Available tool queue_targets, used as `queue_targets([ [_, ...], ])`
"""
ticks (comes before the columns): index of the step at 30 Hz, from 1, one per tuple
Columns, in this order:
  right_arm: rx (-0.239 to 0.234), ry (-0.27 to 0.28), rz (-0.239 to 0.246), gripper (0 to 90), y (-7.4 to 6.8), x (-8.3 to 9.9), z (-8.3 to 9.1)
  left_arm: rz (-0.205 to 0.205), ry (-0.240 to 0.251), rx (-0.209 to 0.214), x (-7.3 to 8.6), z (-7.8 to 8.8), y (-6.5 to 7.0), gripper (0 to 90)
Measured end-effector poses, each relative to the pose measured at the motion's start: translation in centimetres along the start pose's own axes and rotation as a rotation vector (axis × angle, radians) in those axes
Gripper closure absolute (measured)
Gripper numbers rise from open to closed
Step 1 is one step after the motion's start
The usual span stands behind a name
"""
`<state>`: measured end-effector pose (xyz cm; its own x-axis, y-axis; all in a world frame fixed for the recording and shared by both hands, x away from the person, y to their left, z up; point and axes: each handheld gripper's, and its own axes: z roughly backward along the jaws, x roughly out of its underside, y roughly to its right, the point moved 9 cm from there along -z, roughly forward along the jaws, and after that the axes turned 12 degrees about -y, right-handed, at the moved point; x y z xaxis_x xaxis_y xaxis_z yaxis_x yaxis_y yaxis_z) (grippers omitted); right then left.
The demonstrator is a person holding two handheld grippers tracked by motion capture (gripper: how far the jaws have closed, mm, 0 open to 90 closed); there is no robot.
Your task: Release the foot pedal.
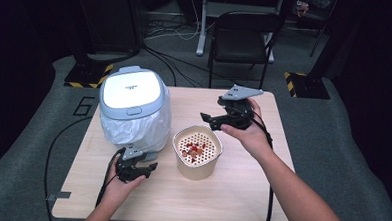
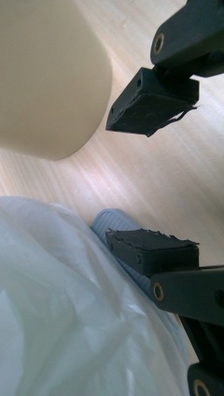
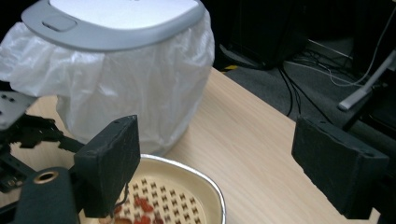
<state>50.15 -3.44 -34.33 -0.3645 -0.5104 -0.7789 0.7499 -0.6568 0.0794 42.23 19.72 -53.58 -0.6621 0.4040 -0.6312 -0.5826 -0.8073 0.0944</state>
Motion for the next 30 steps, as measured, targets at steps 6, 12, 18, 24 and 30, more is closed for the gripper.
queue_targets([
  [6,0.017,0.004,-0.063,16.3,1.2,3.1,1.3,0.050,0.009,0.030,0.9,1.2,-0.2,40.4],
  [12,0.037,0.001,-0.096,16.2,1.7,6.1,1.4,0.002,-0.010,-0.004,2.1,2.1,-1.9,40.4],
  [18,0.086,-0.002,-0.129,16.3,2.7,8.7,1.0,0.058,-0.012,-0.033,3.5,2.7,-3.6,40.4],
  [24,0.108,-0.024,-0.177,16.3,3.3,12.0,-0.2,0.101,0.004,-0.085,4.8,2.8,-5.4,40.3],
  [30,0.161,-0.037,-0.198,16.3,3.9,14.7,-0.9,0.137,-0.013,-0.111,6.0,2.4,-7.1,39.4],
])
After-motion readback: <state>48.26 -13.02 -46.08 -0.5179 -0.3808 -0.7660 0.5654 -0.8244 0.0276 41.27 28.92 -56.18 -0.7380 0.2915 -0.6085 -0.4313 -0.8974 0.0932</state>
